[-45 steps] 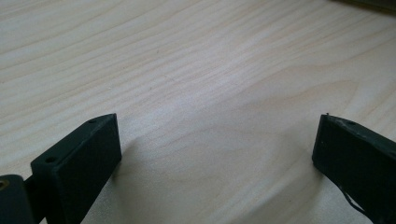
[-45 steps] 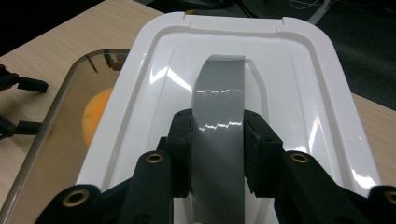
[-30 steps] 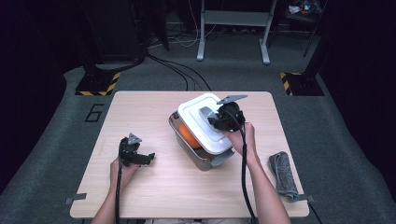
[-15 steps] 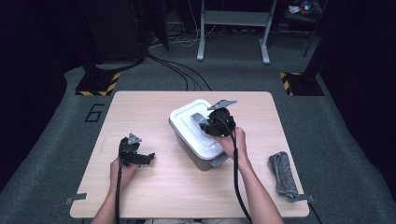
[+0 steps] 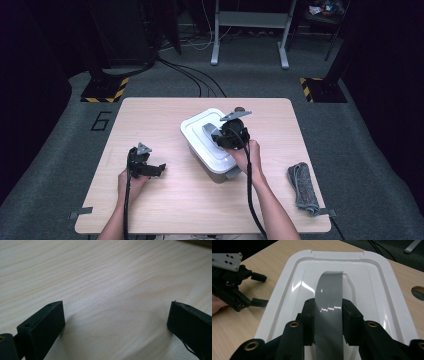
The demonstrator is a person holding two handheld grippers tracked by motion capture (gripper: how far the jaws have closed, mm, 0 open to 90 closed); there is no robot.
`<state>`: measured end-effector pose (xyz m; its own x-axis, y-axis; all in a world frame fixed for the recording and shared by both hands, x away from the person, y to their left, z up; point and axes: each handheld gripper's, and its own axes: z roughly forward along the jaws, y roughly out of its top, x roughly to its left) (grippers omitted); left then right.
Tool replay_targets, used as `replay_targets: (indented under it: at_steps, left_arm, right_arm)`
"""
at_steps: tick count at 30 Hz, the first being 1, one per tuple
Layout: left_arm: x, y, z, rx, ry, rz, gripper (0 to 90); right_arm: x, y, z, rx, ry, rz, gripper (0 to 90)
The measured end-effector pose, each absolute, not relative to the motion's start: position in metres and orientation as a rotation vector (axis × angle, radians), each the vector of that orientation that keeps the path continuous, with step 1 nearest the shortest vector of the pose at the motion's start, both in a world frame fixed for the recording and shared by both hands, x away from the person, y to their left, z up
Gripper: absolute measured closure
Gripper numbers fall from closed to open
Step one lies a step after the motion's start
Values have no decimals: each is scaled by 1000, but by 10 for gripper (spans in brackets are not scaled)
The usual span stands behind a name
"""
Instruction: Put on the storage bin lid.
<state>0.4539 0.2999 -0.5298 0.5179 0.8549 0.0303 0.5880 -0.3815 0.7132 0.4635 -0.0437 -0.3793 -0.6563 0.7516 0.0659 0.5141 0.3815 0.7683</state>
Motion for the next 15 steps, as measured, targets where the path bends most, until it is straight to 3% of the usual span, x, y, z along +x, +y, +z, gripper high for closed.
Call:
replay_targets:
  at_steps: [9, 15]
  left_arm:
    - [454, 299, -530, 2090, 1181, 528, 11]
    - [454, 299, -530, 2087, 1182, 528, 12]
  right_arm:
    - [461, -42, -382, 1095, 2342, 1126, 651]
    - [462, -43, -383, 1106, 2347, 1119, 456]
